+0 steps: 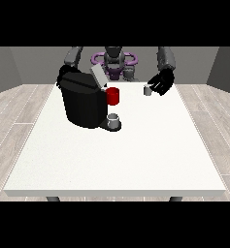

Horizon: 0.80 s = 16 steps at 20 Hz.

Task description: Insert the coffee pod into the coffee machine and close the lid

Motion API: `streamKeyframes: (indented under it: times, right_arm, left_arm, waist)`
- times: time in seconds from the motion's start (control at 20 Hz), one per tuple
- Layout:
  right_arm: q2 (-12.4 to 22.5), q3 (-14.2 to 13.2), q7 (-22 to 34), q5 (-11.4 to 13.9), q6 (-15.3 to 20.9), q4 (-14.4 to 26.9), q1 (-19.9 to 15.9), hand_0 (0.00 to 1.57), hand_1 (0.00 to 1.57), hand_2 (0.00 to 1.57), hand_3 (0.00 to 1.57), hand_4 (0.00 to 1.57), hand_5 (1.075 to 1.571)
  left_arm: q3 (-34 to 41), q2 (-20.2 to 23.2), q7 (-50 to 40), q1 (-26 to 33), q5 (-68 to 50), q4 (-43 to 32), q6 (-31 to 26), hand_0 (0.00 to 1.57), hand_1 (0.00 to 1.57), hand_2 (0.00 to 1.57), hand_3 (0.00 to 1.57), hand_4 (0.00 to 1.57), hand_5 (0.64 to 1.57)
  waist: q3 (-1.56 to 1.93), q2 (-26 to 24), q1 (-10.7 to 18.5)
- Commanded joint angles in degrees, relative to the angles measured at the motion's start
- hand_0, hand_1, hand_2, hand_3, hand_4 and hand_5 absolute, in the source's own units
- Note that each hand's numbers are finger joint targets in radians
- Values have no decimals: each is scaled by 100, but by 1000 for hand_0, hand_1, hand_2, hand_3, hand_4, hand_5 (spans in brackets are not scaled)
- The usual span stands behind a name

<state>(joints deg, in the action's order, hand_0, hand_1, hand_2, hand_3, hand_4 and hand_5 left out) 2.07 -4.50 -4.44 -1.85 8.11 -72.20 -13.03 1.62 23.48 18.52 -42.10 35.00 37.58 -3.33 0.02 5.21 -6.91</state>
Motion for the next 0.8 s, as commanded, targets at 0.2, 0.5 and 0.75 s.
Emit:
streamKeyframes:
  times: [0.2, 0.5, 0.75]
  right_arm:
    - [-21, 56, -98, -69, -97, -22, -136, 0, 0, 0, 0, 497, 1571]
    - [-200, 367, -183, 41, -15, -149, -208, 0, 0, 0, 0, 489, 1571]
    - [-66, 589, 373, 100, -112, -698, -455, 0, 0, 0, 0, 494, 1571]
  left_arm:
    - [261, 243, -195, -742, -155, 213, -578, 1253, 1253, 1328, 1281, 537, 1571]
    - [326, 262, -688, -1311, 30, 219, -369, 1256, 1256, 1327, 1277, 536, 1571]
    - [725, 468, -866, -1696, -131, -97, -294, 1272, 1272, 1307, 1244, 512, 1571]
  waist:
    - [-2, 93, -234]
    - [-2, 290, -534]
    - [-6, 550, -1019]
